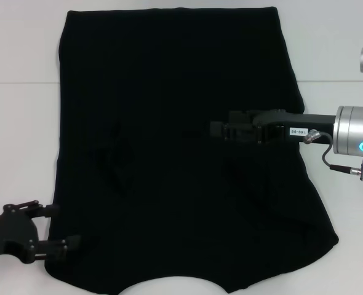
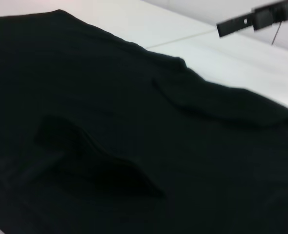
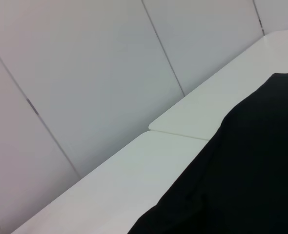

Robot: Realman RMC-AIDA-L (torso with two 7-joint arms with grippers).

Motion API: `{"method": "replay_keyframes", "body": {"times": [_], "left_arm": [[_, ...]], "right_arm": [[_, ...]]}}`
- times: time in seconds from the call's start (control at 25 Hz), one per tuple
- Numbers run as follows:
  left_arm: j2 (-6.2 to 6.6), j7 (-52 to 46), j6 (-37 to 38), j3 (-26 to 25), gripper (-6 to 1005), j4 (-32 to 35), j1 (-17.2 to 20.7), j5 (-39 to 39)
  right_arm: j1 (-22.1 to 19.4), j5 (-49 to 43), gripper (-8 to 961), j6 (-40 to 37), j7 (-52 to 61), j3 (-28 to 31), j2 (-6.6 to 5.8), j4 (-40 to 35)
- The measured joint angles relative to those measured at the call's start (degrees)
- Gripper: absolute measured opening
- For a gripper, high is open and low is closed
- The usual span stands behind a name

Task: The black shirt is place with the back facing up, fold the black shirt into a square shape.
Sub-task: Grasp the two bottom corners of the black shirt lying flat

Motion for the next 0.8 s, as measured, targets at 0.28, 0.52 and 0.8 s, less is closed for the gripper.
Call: {"method": "replay_keyframes", "body": {"times": [0.28, 0.52, 0.8], "left_arm": [[-0.96, 2.0, -6.1, 6.3, 883, -0.3, 0.0, 0.3], [-0.99, 2.1, -6.0, 8.2, 848, 0.2, 0.0, 0.7], [-1.01, 2.1, -6.0, 8.8, 841, 1.6, -0.1, 1.9]], "right_arm": [[0.0, 0.2, 824, 0.3, 1.5, 0.2, -0.01, 0.0], [0.1, 0.2, 824, 0.7, 2.1, 0.3, -0.13, -0.3], [0.4, 0.2, 824, 0.9, 2.2, 0.3, -0.43, -0.2]]}}
